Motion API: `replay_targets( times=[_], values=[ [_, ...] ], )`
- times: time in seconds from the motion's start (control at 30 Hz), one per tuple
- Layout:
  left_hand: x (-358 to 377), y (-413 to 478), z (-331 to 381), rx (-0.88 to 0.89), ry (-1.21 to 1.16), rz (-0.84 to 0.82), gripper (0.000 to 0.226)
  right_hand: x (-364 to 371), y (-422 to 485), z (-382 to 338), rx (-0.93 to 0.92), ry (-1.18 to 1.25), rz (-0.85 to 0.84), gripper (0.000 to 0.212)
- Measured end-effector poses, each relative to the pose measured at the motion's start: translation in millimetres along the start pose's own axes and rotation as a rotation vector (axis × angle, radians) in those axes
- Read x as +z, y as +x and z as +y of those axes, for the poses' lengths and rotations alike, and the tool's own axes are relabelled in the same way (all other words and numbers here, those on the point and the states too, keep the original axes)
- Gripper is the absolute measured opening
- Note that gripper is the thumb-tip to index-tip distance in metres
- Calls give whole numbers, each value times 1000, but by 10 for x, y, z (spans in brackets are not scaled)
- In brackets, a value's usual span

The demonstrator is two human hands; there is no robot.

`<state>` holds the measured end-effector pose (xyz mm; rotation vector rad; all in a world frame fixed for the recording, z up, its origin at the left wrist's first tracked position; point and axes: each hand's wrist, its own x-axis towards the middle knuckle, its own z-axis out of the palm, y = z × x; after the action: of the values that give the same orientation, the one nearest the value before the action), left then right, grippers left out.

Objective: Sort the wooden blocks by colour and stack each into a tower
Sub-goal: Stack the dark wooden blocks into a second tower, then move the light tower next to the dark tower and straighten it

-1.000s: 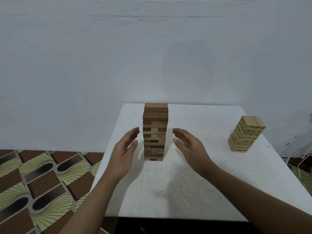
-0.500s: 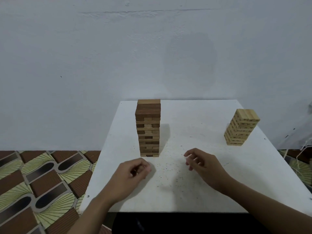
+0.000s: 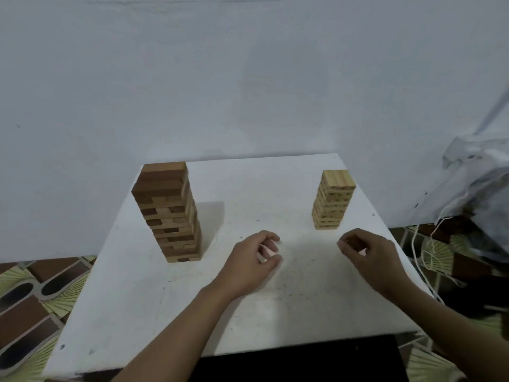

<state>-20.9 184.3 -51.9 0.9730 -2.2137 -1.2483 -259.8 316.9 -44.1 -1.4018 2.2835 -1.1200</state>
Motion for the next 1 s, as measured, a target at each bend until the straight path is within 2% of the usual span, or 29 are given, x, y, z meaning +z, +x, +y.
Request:
replay_targets(
  times=[0.07,0.2,0.47,0.6,1.0],
  values=[
    [129,233,53,-4,41,19,37,-124,125,117,37,-1,-9,9],
    [316,622,146,-24,154,-6,63,-251,422,367,83,-36,-149,27],
    [578,1162,281,-89,273,-106,85,-292,984,592,10,-159,-357,62],
    [652,1266,291,-113,326,-105,82,-264,1154,590,-13,-148,-430,72],
    [739,1404,242,-63,405,-85,56,-153,1359,662,-73,-125,-461,60]
  ],
)
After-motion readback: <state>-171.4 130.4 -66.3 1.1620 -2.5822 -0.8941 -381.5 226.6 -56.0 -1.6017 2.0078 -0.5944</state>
